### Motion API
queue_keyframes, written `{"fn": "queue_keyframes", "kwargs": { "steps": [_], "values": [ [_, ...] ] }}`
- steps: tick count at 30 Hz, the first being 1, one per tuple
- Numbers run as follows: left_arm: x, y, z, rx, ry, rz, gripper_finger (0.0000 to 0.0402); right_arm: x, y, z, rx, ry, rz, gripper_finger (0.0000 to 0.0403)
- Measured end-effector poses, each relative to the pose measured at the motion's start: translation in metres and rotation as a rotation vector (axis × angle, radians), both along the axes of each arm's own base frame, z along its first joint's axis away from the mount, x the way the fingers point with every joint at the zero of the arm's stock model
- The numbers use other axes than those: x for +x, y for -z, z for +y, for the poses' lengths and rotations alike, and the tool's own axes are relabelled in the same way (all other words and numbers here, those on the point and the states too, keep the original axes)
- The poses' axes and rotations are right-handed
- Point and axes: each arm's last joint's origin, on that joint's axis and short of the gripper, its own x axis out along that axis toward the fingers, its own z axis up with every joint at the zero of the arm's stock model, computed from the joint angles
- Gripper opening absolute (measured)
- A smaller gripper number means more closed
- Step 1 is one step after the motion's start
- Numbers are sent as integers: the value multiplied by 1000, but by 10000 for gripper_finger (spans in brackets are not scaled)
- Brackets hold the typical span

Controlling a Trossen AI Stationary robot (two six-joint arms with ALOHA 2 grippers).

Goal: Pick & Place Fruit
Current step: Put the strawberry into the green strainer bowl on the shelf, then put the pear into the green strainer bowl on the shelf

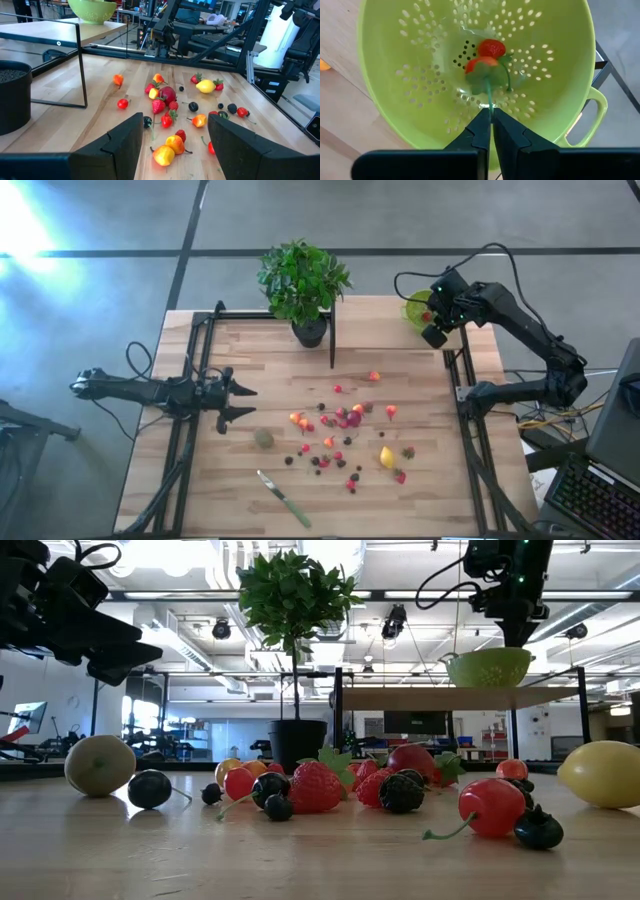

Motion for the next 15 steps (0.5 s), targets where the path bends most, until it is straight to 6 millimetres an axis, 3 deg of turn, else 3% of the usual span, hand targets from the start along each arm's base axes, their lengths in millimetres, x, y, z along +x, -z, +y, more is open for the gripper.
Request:
{"fn": "queue_keyframes", "kwargs": {
  "steps": [8, 15],
  "values": [
    [0, 0, 0, 0, 0, 0, 229, 1, -1, -1, -20, 0, -4, 81],
    [0, 0, 0, 0, 0, 0, 229, 2, -25, 0, -59, -12, -90, 119]
  ]
}}
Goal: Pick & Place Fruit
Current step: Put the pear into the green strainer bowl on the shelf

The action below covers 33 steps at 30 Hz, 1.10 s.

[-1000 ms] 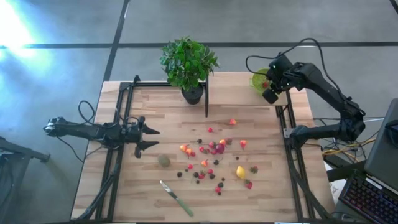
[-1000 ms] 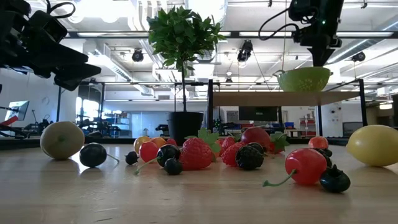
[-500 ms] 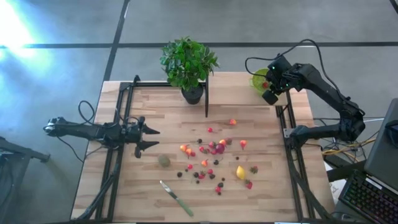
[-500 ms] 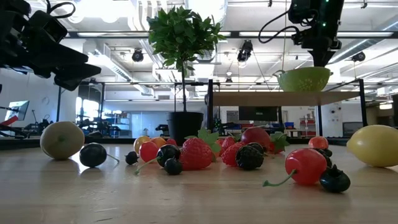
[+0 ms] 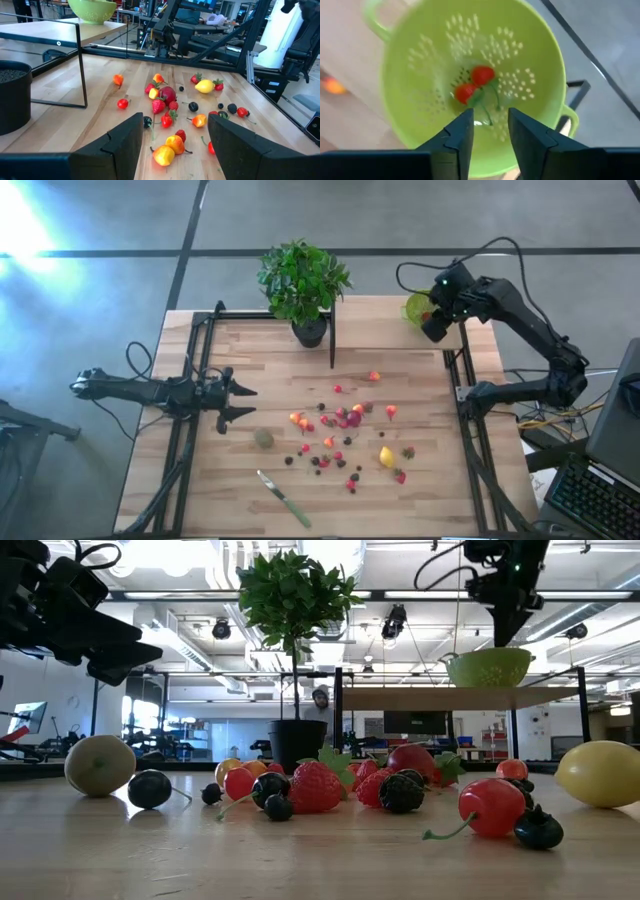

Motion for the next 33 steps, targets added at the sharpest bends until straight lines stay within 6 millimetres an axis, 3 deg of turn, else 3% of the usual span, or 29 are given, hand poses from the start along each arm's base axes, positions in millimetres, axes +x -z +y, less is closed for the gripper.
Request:
{"fn": "queue_keyframes", "kwargs": {
  "steps": [7, 24, 29, 33],
  "values": [
    [0, 0, 0, 0, 0, 0, 229, 8, -19, 11, 60, -95, -178, 124],
    [0, 0, 0, 0, 0, 0, 229, 60, -27, 75, 58, -455, -279, 27],
    [0, 0, 0, 0, 0, 0, 229, 78, -22, 98, -1, -666, -302, 16],
    [0, 0, 0, 0, 0, 0, 229, 90, -8, 114, -66, -950, -179, 13]
  ]
}}
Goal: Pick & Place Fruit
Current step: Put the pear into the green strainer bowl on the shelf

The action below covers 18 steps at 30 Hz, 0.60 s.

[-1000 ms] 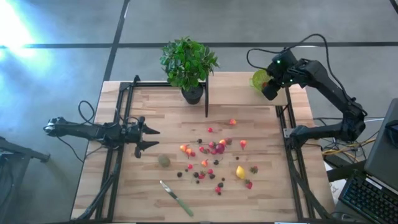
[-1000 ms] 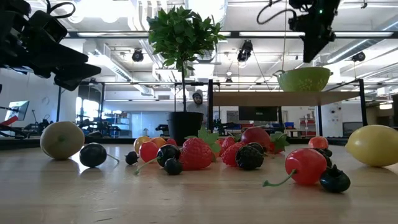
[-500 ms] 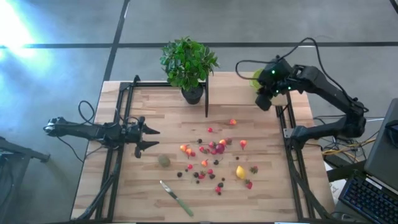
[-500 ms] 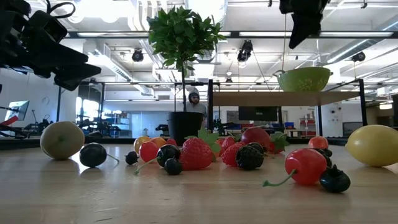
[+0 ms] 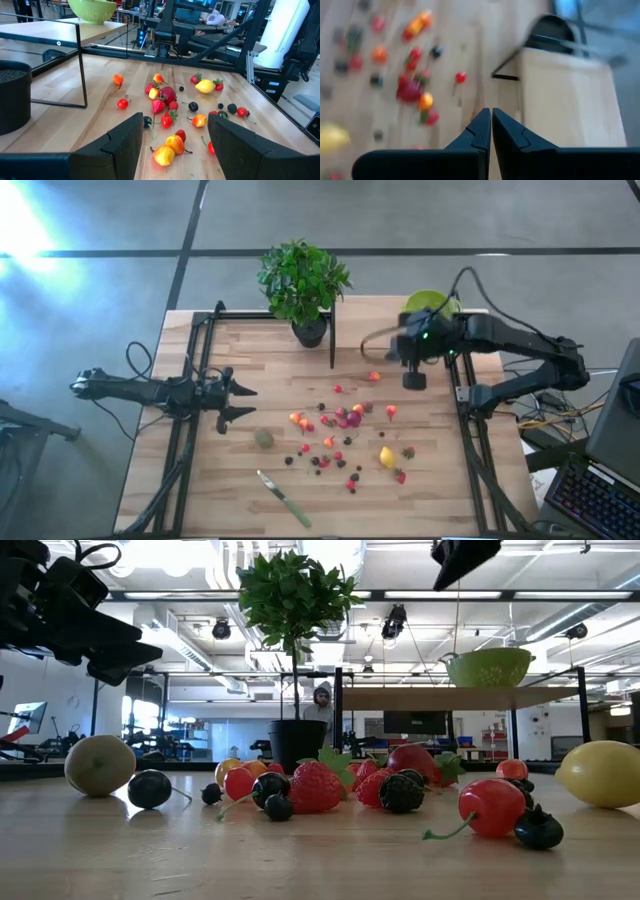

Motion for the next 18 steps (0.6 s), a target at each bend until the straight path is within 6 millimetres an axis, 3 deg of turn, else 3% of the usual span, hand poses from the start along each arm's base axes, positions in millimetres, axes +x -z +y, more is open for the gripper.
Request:
{"fn": "queue_keyframes", "kwargs": {
  "steps": [6, 11, 18],
  "values": [
    [0, 0, 0, 0, 0, 0, 229, 22, 27, 15, -159, -306, 148, 13],
    [0, 0, 0, 0, 0, 0, 229, 46, 53, 13, -189, -315, 272, 31],
    [0, 0, 0, 0, 0, 0, 229, 76, 97, 6, -279, -309, 484, 96]
  ]
}}
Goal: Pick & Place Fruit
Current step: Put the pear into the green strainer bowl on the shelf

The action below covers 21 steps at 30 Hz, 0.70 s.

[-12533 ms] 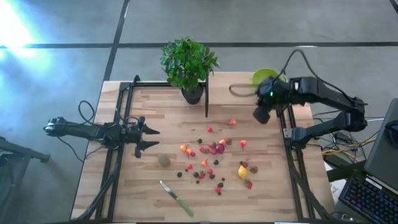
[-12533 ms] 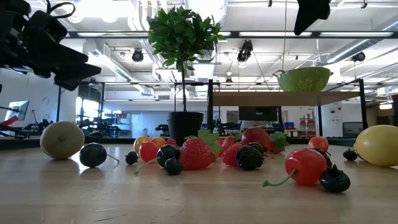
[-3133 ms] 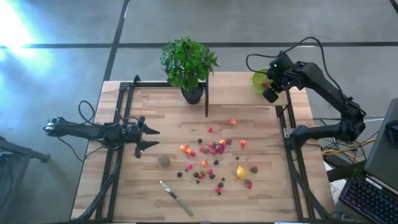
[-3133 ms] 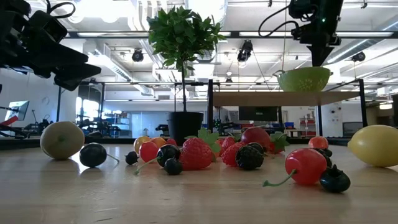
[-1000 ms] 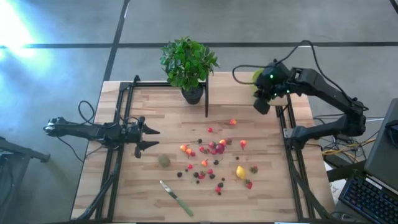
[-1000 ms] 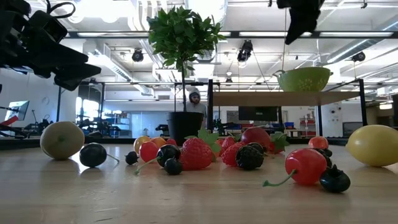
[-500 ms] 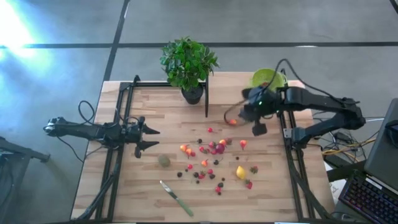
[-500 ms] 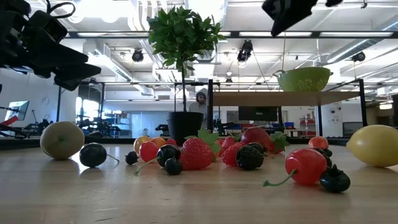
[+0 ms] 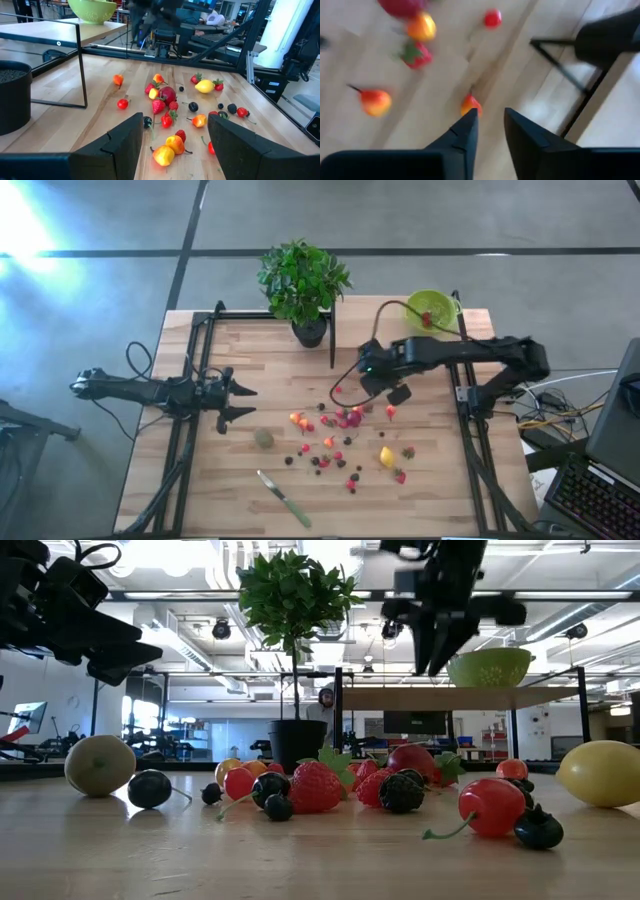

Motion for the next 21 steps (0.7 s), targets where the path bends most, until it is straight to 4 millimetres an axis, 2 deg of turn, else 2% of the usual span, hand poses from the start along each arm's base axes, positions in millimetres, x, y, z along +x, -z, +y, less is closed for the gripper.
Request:
{"fn": "queue_keyframes", "kwargs": {
  "steps": [5, 10, 21],
  "values": [
    [0, 0, 0, 0, 0, 0, 229, 12, 28, -3, -73, -4, 140, 147],
    [0, 0, 0, 0, 0, 0, 229, 20, 52, -4, -75, -7, 242, 190],
    [0, 0, 0, 0, 0, 1, 229, 30, 84, -6, -103, -59, 375, 247]
  ]
}}
